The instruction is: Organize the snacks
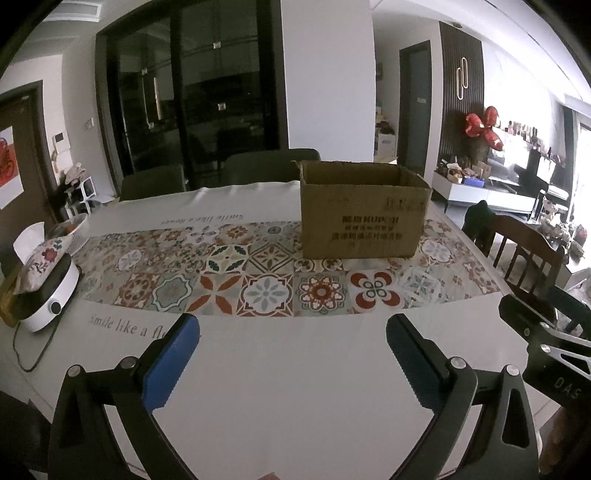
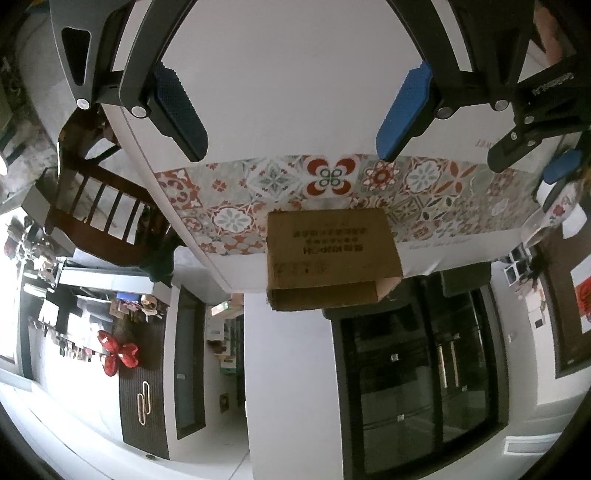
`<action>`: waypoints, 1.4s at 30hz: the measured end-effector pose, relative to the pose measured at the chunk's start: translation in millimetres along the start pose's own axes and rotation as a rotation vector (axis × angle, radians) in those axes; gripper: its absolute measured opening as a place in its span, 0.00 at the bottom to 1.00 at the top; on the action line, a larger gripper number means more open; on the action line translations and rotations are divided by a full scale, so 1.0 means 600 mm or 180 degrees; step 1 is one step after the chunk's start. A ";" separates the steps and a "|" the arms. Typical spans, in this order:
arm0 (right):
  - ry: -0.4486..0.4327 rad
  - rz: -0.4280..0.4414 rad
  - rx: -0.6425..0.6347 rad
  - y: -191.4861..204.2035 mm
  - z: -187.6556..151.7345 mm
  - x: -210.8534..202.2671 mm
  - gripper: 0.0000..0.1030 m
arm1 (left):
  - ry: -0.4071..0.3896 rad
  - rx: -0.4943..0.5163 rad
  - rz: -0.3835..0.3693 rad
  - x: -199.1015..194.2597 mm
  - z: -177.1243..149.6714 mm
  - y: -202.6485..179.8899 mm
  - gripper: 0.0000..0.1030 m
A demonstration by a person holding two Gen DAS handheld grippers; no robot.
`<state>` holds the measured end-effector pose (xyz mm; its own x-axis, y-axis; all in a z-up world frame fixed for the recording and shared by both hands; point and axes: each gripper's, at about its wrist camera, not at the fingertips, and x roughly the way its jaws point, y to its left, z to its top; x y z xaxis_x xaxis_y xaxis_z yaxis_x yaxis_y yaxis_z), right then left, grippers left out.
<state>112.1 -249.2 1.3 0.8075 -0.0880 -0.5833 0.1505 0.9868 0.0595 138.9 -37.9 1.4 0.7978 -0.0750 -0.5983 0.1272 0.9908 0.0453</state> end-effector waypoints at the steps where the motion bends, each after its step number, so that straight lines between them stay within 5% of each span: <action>1: -0.0005 0.0005 -0.0002 0.001 -0.002 -0.003 0.91 | -0.0001 -0.0003 0.0000 -0.003 -0.002 0.001 1.00; 42: -0.0111 0.0024 -0.0024 0.007 -0.020 -0.038 0.91 | -0.0103 -0.0029 0.0031 -0.040 -0.013 0.013 1.00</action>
<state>87.5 -241.3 5.2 0.8279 -0.0850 -0.5543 0.1401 0.9885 0.0577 116.2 -27.3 9.5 0.8177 -0.0689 -0.5716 0.1141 0.9925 0.0437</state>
